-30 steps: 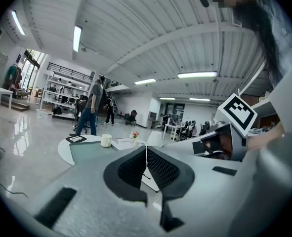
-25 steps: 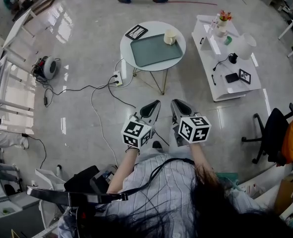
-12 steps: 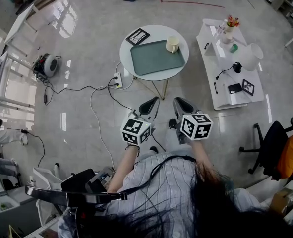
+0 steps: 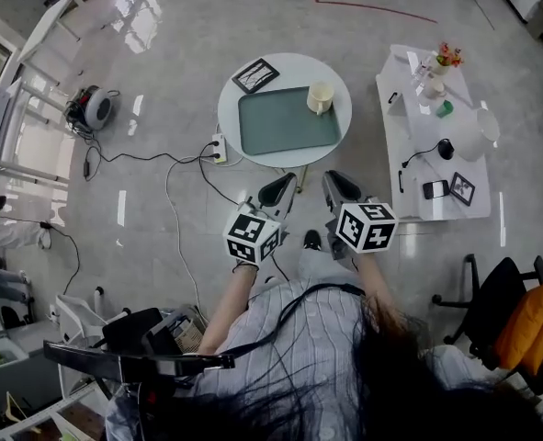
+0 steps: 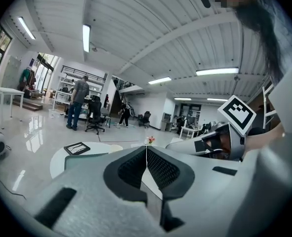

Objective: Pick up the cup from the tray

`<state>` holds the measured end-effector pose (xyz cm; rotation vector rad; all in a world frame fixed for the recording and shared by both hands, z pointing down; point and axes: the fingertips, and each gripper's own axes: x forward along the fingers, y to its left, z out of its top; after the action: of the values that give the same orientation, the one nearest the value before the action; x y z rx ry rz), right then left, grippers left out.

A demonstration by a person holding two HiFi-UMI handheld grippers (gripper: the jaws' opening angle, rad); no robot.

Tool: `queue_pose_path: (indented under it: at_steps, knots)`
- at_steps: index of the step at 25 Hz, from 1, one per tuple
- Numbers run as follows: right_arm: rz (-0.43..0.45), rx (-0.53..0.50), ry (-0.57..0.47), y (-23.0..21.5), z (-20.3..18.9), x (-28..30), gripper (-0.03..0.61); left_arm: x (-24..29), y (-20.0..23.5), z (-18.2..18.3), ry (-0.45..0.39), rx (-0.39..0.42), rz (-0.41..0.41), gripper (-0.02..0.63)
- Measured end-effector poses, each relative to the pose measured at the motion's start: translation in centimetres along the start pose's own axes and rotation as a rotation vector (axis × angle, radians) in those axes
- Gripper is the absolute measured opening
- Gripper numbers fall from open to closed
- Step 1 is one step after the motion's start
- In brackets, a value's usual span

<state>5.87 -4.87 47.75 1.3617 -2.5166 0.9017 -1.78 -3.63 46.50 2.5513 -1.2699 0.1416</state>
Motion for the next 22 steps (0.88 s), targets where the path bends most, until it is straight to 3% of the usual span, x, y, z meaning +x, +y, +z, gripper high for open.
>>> queue_pose_path:
  at_steps: [7, 22]
  knots:
    - [0.055, -0.007, 0.014, -3.6, 2.1, 1.8, 0.049, 4.6, 0.0, 0.7, 0.006, 0.014, 0.041, 0.014]
    - [0.084, 0.061, 0.026, -6.3, 2.5, 3.5, 0.049, 8.0, 0.2, 0.6, 0.076, 0.032, 0.024, 0.014]
